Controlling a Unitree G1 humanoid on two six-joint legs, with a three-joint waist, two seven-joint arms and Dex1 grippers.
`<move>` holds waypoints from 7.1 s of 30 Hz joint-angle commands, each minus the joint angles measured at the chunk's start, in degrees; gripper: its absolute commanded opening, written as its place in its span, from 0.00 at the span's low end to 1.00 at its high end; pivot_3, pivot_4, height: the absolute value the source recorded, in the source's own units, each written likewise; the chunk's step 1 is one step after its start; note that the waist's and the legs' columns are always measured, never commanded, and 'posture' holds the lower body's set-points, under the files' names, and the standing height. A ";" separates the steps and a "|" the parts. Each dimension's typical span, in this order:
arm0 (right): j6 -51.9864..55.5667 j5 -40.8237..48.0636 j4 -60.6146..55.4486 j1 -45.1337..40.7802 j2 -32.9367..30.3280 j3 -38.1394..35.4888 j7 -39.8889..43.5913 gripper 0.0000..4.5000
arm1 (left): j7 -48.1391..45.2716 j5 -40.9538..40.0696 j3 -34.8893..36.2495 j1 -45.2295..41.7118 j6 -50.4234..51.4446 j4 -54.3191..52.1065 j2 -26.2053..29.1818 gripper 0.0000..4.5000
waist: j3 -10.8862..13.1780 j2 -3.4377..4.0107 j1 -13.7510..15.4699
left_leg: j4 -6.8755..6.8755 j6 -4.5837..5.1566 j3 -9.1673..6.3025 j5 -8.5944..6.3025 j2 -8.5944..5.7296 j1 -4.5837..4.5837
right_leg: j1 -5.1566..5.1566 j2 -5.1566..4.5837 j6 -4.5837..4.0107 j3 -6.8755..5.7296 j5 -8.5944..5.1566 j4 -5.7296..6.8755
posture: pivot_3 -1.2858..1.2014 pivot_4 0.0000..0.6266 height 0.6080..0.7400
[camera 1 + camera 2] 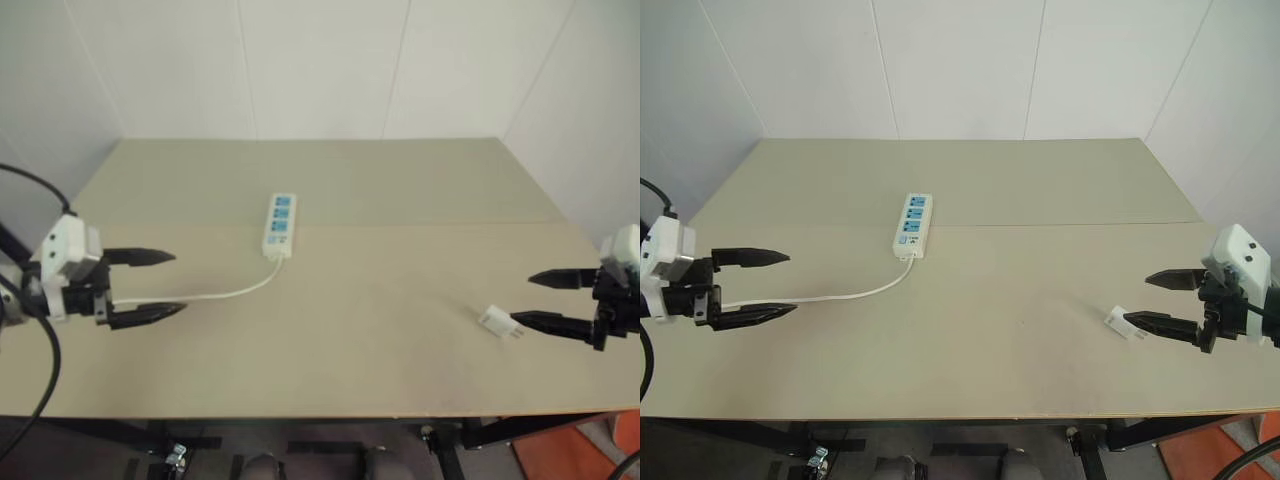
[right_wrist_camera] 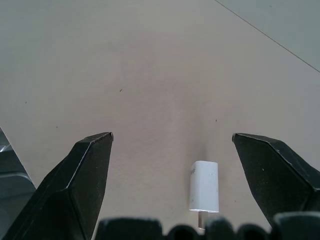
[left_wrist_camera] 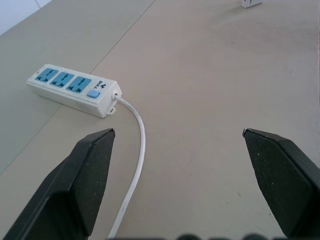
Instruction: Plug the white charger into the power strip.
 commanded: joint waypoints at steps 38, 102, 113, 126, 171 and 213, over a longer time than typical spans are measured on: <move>-0.05 2.86 -4.10 -3.58 2.66 0.29 -6.26 1.00 | 79.38 28.25 -21.33 -39.69 -1.89 33.97 -55.47 0.99 | -0.03 -0.24 1.47 | 0.25 0.04 -0.20 -0.02 -0.25 0.10 | 0.48 -0.02 0.23 0.14 0.14 -0.22 | 0.52 0.24 1.00; 31.20 -1.12 0.71 -30.06 -5.53 30.06 -19.56 1.00 | -6.66 20.15 -34.89 -23.94 -25.62 27.96 -32.40 0.73 | -0.05 -0.16 0.30 | 0.30 0.06 -0.22 -0.03 -0.22 -0.36 | -0.04 -0.05 0.23 0.12 0.10 -0.10 | 0.52 0.24 1.00; 23.15 -13.52 7.00 -34.08 -5.99 46.78 -10.88 1.00 | -2.07 20.97 -35.91 -20.03 -23.62 24.71 -35.61 0.73 | -0.06 -0.15 0.27 | 0.40 0.10 -0.19 -0.05 -0.23 -0.37 | -0.06 -0.05 0.24 0.18 0.10 -0.09 | 0.52 0.24 1.00; 12.37 -27.45 22.72 -39.91 1.64 56.49 -3.76 1.00 | -0.41 20.69 -35.84 -16.99 -21.50 19.76 -34.26 0.73 | -0.06 -0.14 0.19 | 0.40 0.10 -0.17 -0.05 -0.23 -0.38 | -0.06 -0.05 0.24 0.18 0.10 -0.11 | 0.52 0.24 1.00; 1.73 -2.39 -1.42 -25.39 47.70 28.82 -17.82 0.25 | 3.46 25.72 -37.85 -24.34 -26.71 32.87 -38.48 0.73 | -0.12 -0.09 0.21 | 0.51 0.09 -0.34 -0.03 -0.28 -0.37 | 0.10 -0.01 0.29 0.20 0.14 0.18 | 0.52 0.24 1.00; -30.29 -8.73 19.76 -25.08 49.60 36.43 -9.27 0.25 | -3.14 23.64 -37.59 -23.63 -25.03 33.68 -35.41 0.73 | -0.14 -0.07 -0.36 | 0.46 0.09 -0.32 -0.03 -0.22 -0.25 | 0.11 0.07 0.28 0.25 0.13 0.16 | 0.52 0.24 1.00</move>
